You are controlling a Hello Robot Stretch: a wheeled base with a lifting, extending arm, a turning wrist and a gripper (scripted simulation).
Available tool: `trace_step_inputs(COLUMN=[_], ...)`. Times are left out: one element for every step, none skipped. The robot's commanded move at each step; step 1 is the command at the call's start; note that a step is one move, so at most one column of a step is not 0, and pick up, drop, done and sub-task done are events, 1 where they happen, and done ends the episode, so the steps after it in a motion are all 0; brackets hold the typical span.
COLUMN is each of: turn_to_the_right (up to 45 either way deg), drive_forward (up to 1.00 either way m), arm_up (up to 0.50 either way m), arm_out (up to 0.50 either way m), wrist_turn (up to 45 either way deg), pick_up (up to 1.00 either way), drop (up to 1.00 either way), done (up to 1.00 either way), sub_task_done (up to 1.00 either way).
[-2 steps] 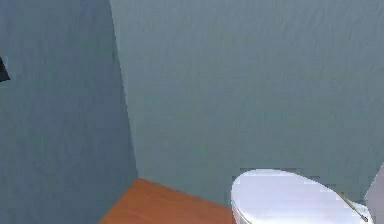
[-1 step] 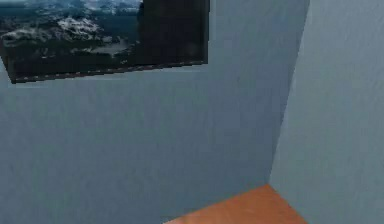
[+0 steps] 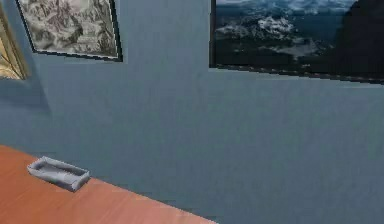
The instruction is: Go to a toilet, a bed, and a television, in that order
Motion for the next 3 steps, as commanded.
trace_step_inputs(turn_to_the_right=[-21.0, 0.0, -45.0], drive_forward=[0.0, 0.2, 0.0], arm_up=[0.0, 0.0, 0.0], arm_out=[0.0, 0.0, 0.0], wrist_turn=[0.0, 0.0, 0.0], pick_up=[0.0, 0.0, 0.0], drop=[0.0, 0.0, 0.0], done=[0.0, 0.0, 0.0], sub_task_done=[0.0, 0.0, 0.0])
